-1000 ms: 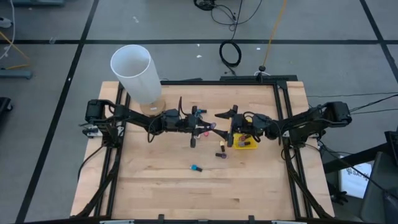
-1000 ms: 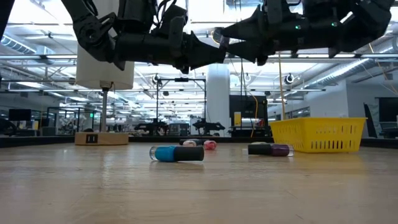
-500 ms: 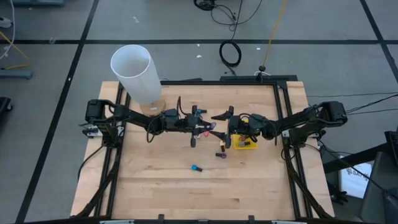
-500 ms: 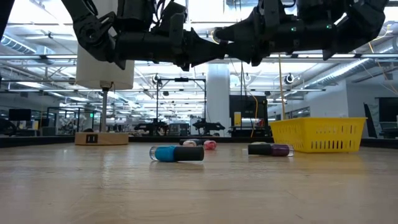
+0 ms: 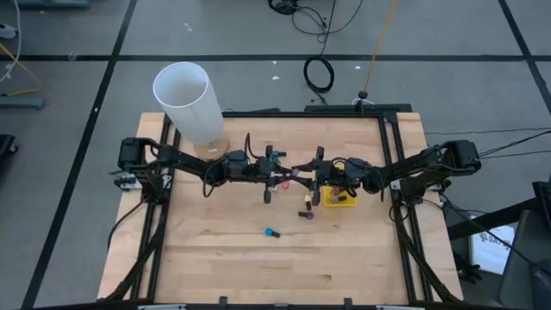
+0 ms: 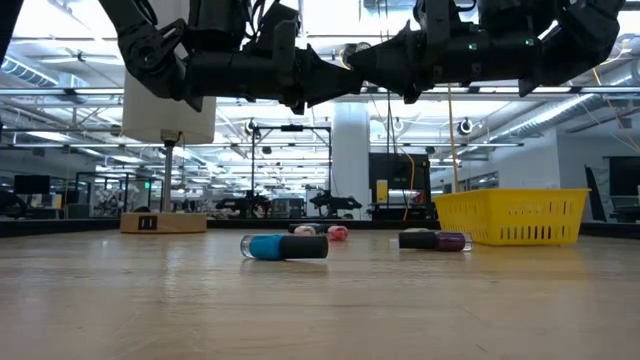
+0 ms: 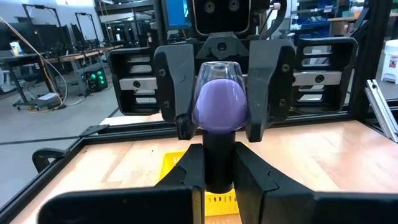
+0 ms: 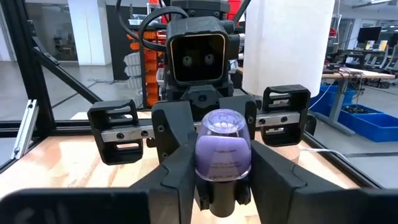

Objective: Pick & Place Nail Polish
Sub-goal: Put the light violet nail polish into the yellow bin

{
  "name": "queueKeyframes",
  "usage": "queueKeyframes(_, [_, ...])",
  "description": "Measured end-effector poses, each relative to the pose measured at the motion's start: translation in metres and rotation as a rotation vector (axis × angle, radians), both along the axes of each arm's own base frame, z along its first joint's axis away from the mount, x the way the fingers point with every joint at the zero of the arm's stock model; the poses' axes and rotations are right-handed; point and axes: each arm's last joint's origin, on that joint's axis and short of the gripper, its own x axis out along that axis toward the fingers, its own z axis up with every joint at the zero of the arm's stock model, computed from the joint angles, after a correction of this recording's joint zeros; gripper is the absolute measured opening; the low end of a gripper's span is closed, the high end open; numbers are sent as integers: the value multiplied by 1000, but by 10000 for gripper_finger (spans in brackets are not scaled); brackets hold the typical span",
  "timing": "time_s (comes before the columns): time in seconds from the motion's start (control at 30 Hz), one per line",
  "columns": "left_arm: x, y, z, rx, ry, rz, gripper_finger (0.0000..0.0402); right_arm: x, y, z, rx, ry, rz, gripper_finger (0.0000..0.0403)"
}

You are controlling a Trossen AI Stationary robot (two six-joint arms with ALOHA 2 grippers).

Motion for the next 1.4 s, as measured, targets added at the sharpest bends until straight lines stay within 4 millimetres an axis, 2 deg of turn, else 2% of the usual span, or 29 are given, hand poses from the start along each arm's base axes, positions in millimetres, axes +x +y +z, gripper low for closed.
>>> queueKeyframes(0.2, [0, 0, 0, -15, 6, 3, 39, 0, 0, 0, -4, 2, -2, 110])
queueKeyframes(0.3, [0, -1, -2, -24, 23, 60, 58, 0, 0, -1, -5, 10, -4, 110])
queueKeyframes(0.37, [1, -3, -4, -20, 47, 113, 89, 0, -1, -2, -11, 19, -12, 110])
queueKeyframes(0.63, [0, -21, -9, 17, 104, 237, 258, -9, -4, 7, -20, 64, -45, 110])
queueKeyframes(0.73, [-1, -24, -13, 26, 148, 230, 302, -20, -4, 16, -5, 112, -45, 110])
queueKeyframes(0.83, [-2, -23, -19, -13, 217, 253, 330, -35, -2, 20, 48, 207, -35, 110])
queueKeyframes(0.93, [-4, -23, -27, -37, 291, 272, 344, -51, 1, 20, 111, 322, -35, 110])
queueKeyframes(1.1, [-7, -23, -33, -55, 360, 283, 349, -71, 2, 7, 248, 535, -78, 110])
queueKeyframes(1.4, [-7, -23, -33, -76, 357, 290, 349, -86, 2, -14, 365, 785, -158, 110])
